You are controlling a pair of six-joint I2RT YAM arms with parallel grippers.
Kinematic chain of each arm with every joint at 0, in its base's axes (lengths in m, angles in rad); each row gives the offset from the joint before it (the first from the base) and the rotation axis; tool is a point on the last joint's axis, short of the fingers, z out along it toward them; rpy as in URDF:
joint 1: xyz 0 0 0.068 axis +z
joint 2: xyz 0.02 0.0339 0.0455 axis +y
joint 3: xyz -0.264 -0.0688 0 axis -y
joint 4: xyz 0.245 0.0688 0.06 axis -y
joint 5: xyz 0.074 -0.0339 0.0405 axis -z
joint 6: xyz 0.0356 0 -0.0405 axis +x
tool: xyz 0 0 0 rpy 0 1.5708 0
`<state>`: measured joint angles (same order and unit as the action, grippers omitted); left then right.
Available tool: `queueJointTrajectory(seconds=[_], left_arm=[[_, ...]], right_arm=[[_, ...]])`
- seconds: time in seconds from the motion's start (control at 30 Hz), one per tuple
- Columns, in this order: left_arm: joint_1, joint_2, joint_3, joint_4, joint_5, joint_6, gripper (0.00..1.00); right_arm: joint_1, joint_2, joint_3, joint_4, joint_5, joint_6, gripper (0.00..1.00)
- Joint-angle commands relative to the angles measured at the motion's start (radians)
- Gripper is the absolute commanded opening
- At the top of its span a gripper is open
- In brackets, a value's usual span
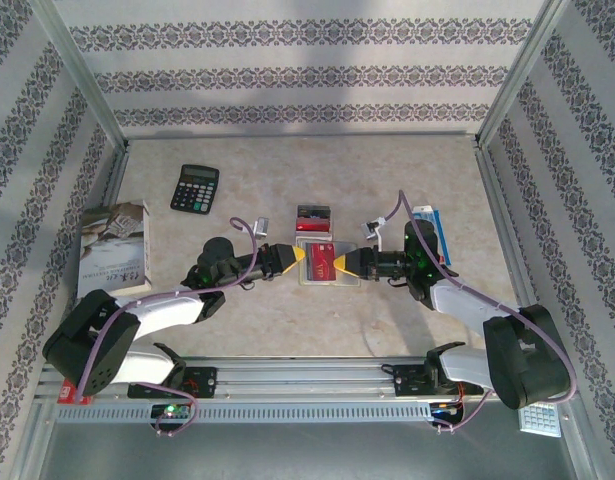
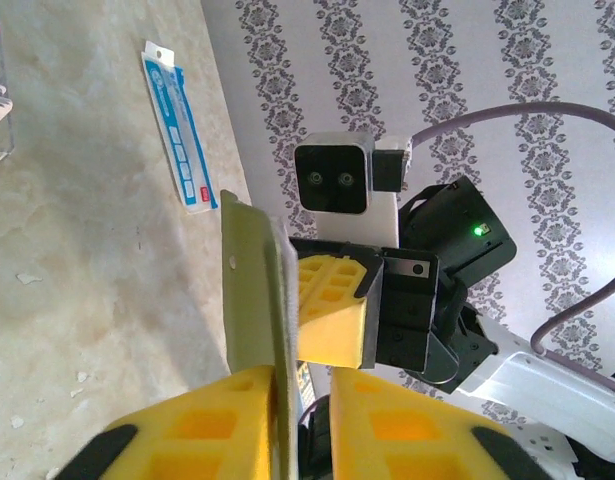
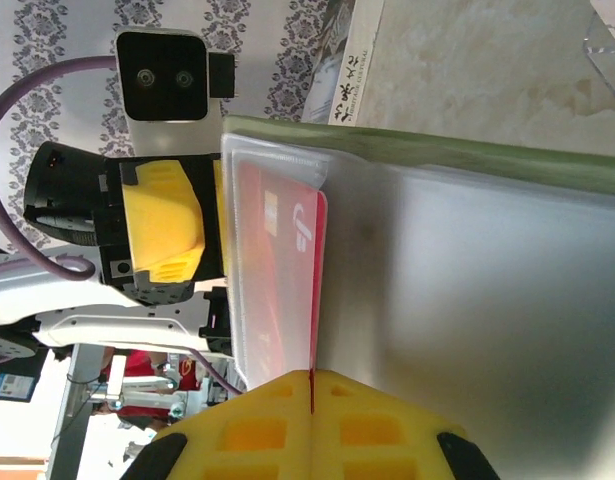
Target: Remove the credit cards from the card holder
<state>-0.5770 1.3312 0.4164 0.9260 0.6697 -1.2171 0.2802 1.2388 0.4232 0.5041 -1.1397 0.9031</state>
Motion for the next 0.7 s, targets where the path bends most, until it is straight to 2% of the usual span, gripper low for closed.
queueJointTrajectory(seconds=[0.0, 0.3, 0.67], left_arm=[[-0.013, 0.011, 0.024, 0.085, 0.005, -0.002, 0.27], [-0.018, 0.034, 0.025, 0.094, 0.005, -0.002, 0.34], [-0.029, 0.04, 0.031, 0.043, 0.001, 0.025, 0.27]], right_arm=[[0.016, 0.003, 0.026, 0.011, 0.009, -0.006, 0.01], [0.043, 0.014, 0.033, 0.015, 0.026, -0.002, 0.01], [0.063, 0.016, 0.041, 0.016, 0.031, 0.002, 0.01]])
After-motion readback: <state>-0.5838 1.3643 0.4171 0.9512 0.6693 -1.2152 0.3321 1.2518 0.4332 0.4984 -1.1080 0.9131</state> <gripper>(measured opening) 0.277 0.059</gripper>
